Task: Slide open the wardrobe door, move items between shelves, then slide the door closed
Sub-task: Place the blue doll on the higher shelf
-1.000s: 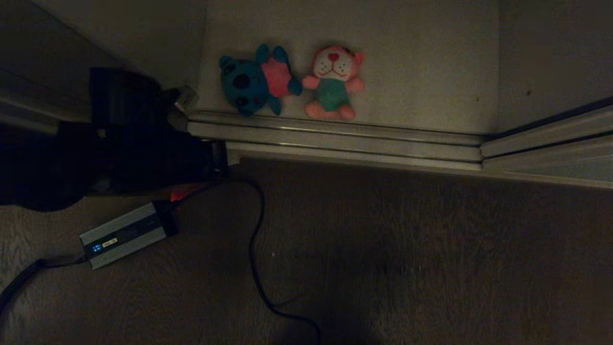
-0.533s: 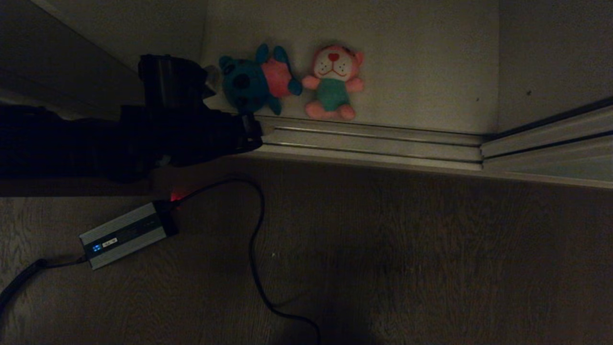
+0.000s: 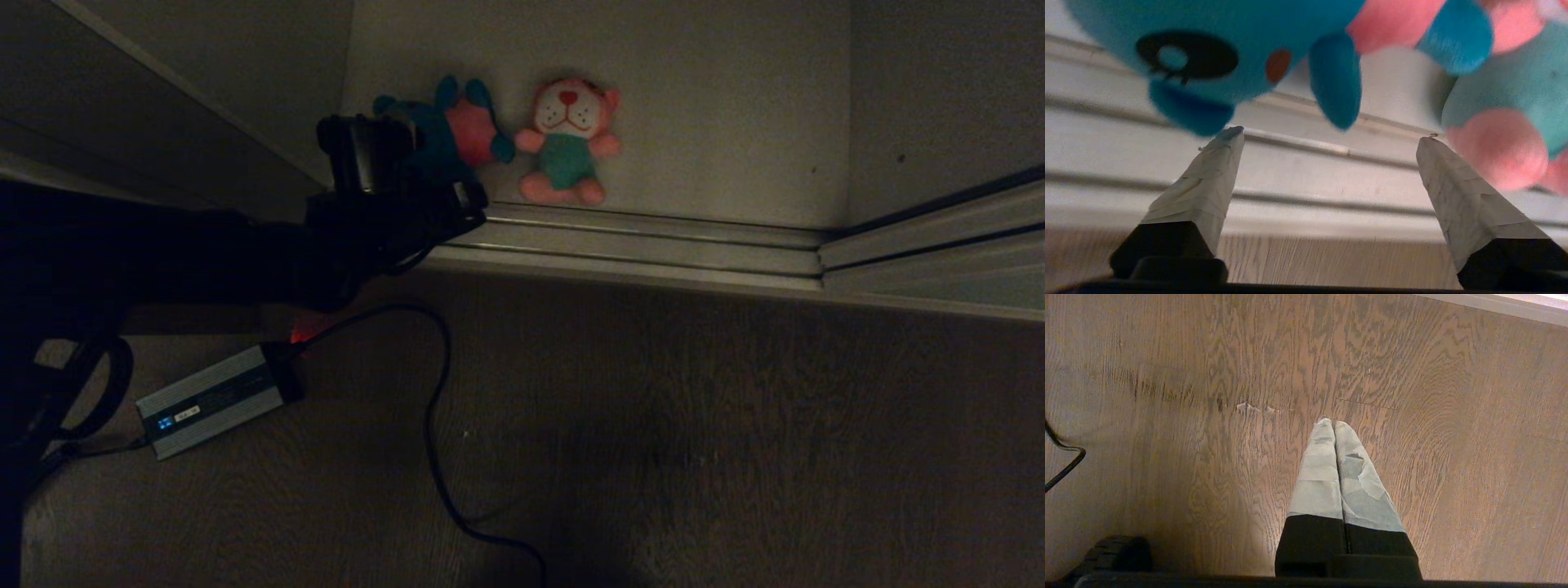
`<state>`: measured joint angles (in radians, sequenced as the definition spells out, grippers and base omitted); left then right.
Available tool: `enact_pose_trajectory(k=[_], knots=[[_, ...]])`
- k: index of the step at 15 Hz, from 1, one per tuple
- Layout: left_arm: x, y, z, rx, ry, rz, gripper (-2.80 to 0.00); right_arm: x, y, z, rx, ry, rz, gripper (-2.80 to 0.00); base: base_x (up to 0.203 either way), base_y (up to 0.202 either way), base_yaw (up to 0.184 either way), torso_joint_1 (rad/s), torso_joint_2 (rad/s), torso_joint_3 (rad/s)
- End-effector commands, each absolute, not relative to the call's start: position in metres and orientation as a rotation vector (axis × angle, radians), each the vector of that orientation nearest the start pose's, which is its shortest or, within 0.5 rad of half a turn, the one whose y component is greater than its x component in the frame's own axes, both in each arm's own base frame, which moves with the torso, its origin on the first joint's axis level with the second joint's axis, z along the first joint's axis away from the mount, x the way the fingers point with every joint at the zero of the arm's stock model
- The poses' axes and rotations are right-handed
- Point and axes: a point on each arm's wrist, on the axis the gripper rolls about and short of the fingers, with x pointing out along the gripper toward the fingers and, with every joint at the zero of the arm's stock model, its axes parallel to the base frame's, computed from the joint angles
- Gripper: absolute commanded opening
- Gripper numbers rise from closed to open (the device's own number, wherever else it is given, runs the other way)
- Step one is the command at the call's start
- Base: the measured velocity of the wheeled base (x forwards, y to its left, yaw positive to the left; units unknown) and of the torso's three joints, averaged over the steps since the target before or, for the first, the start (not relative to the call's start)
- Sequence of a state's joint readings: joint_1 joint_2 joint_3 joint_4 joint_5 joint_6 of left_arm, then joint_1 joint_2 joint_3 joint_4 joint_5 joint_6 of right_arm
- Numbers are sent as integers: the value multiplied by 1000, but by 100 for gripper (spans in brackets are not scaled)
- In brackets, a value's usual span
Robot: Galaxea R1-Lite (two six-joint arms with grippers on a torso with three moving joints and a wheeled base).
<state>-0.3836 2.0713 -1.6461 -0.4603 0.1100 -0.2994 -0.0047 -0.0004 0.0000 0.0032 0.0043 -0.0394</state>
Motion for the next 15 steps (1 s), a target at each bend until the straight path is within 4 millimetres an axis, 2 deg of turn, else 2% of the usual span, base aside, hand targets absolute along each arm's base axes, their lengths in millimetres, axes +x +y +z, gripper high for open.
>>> enact_pose_trajectory(k=[1, 5, 9, 13, 14, 15], knots=[[411, -165, 262, -318, -33, -285, 0, -23, 0, 74, -40, 6, 0, -280, 0, 0, 0, 0, 0, 0], [415, -166, 274, -335, -104, -296, 0, -23, 0, 74, -40, 6, 0, -280, 0, 0, 0, 0, 0, 0], [428, -172, 259, -340, -119, -288, 0, -23, 0, 74, -40, 6, 0, -280, 0, 0, 0, 0, 0, 0], [437, -177, 261, -358, -179, -243, 0, -23, 0, 74, -40, 6, 0, -280, 0, 0, 0, 0, 0, 0], [437, -177, 261, -358, -182, -240, -280, -23, 0, 74, -40, 6, 0, -280, 0, 0, 0, 0, 0, 0], [437, -177, 263, -359, -187, -239, -280, -23, 0, 74, -40, 6, 0, -280, 0, 0, 0, 0, 0, 0]])
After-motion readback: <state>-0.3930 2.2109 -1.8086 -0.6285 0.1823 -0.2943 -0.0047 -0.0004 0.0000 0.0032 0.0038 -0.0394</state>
